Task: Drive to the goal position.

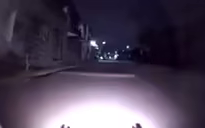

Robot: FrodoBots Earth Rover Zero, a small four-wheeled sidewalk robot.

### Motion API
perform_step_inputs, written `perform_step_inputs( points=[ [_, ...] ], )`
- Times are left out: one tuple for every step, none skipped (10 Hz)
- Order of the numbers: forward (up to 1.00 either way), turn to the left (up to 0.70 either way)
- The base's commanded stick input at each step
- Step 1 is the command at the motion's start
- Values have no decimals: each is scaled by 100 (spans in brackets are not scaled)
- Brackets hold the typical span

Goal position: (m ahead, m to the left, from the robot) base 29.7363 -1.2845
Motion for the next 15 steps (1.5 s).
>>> perform_step_inputs(
  points=[
    [100,0],
    [100,0],
    [100,0],
    [100,0],
    [100,0],
    [100,0],
    [100,0],
    [100,0],
    [100,0],
    [100,0],
    [100,0],
    [100,0],
    [100,0],
    [100,0],
    [100,0]
  ],
)
